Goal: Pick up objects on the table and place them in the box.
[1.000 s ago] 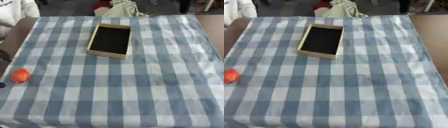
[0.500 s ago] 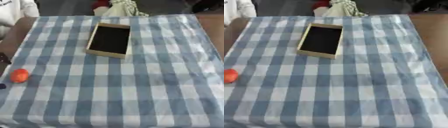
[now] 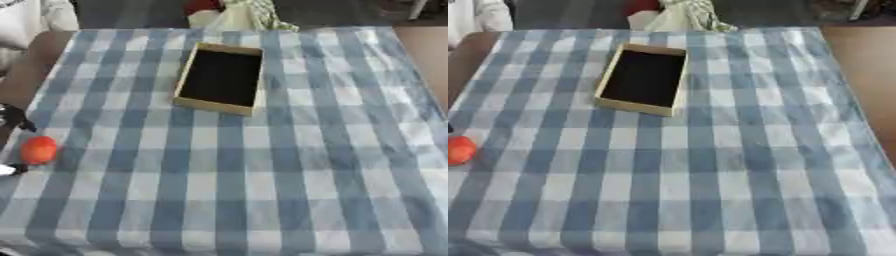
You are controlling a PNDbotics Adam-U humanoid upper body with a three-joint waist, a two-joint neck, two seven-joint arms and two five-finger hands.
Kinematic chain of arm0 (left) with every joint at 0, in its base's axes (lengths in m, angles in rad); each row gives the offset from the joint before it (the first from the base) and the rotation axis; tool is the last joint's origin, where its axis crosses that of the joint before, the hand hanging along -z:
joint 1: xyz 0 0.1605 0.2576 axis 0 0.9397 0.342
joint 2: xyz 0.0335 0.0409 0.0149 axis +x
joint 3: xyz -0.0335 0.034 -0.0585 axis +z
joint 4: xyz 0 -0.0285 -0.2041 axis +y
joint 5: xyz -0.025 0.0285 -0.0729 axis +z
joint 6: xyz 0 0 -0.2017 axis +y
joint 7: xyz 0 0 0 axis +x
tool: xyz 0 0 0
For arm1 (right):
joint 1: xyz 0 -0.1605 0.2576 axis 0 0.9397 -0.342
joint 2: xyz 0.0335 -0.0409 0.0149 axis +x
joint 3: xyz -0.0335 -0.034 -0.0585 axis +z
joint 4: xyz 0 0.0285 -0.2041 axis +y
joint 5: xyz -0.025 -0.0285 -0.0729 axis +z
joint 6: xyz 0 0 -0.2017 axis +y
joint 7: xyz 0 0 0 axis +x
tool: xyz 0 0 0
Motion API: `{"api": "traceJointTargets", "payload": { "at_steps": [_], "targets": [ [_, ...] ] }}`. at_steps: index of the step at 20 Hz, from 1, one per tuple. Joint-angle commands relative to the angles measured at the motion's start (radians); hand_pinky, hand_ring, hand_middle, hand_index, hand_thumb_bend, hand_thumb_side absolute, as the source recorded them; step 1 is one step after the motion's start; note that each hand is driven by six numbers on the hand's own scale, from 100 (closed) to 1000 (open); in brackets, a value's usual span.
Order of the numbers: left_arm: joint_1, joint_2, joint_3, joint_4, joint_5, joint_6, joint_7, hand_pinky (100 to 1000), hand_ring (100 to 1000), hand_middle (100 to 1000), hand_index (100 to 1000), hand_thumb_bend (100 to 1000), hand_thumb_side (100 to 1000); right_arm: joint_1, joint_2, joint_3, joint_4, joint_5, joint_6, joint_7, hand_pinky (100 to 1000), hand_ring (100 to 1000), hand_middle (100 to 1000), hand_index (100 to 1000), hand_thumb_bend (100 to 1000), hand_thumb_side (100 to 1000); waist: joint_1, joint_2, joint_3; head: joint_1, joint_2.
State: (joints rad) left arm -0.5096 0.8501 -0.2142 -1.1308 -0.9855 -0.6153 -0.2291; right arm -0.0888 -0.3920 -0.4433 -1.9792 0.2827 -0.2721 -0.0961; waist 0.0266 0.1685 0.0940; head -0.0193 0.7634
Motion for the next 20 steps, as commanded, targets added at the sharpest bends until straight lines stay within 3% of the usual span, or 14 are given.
{"api": "traceJointTargets", "payload": {
  "at_steps": [1, 10, 13, 16, 20],
  "targets": [
    [-0.026, 0.016, 0.000, 0.005, -0.022, -0.013, 0.004, 417, 654, 666, 802, 515, 508, -0.011, -0.015, -0.008, -0.021, -0.008, 0.000, 0.004, 753, 752, 704, 765, 100, 625, 0.000, -0.009, -0.001, 0.004, 0.007],
    [-0.052, -0.010, 0.000, 0.051, -0.078, -0.014, 0.042, 403, 636, 638, 772, 494, 497, -0.009, -0.009, -0.008, -0.021, -0.012, 0.001, 0.010, 752, 752, 702, 764, 100, 625, -0.001, -0.004, -0.006, 0.006, 0.007],
    [-0.064, -0.023, 0.011, 0.057, -0.067, 0.008, 0.077, 360, 598, 606, 745, 414, 443, -0.010, -0.006, -0.007, -0.021, -0.014, 0.003, 0.012, 751, 752, 701, 765, 100, 625, -0.001, -0.002, -0.005, 0.008, 0.007],
    [-0.066, -0.031, 0.006, 0.065, -0.055, 0.013, 0.081, 243, 506, 510, 654, 355, 423, -0.009, -0.005, -0.007, -0.021, -0.016, 0.005, 0.015, 751, 752, 701, 765, 100, 624, -0.003, 0.000, -0.005, 0.007, 0.007],
    [-0.072, -0.035, -0.001, 0.072, -0.047, 0.008, 0.041, 161, 439, 442, 579, 373, 450, -0.008, -0.004, -0.007, -0.021, -0.016, 0.009, 0.016, 751, 752, 700, 766, 100, 625, -0.003, 0.000, -0.005, 0.011, 0.007]
  ]
}}
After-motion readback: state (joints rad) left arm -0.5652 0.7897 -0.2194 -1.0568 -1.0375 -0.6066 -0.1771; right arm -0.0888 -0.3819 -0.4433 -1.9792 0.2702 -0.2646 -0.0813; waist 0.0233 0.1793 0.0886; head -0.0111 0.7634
